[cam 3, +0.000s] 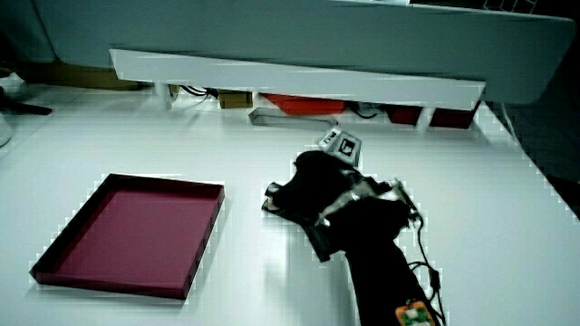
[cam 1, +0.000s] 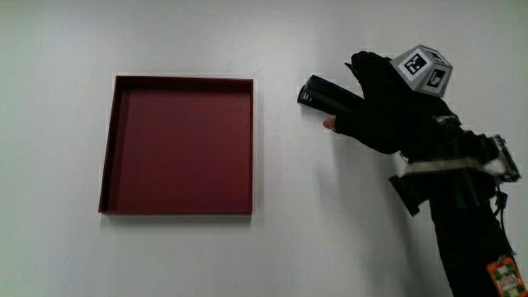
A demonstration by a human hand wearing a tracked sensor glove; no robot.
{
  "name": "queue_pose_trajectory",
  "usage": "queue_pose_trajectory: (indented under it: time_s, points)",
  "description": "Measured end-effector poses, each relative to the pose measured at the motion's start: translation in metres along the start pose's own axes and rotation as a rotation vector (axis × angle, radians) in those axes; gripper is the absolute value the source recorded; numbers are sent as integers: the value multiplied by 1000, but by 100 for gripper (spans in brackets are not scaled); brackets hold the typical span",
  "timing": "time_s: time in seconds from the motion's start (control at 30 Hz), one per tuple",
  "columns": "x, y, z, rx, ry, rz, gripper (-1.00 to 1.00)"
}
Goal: Place stapper on desk
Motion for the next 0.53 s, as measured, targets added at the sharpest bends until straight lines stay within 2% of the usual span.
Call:
queue_pose_trajectory:
  time_s: [0.03,0.13,0.17,0.2,0.23,0.3,0.37,0.4,0.53]
  points:
    - [-6,-9,3,2,-18,-17,-100]
    - [-15,-30,9,29,-2,17,-100]
    - [-16,-36,11,40,-29,28,-100]
    - [-18,-42,13,50,-30,22,-100]
    - [-19,-47,15,61,-38,40,-100]
    - [-22,-57,17,126,-78,36,-100]
    - [-21,-61,17,114,-94,42,-100]
    - [-26,-65,18,124,-91,46,-100]
    - [-25,-66,16,129,-90,52,-100]
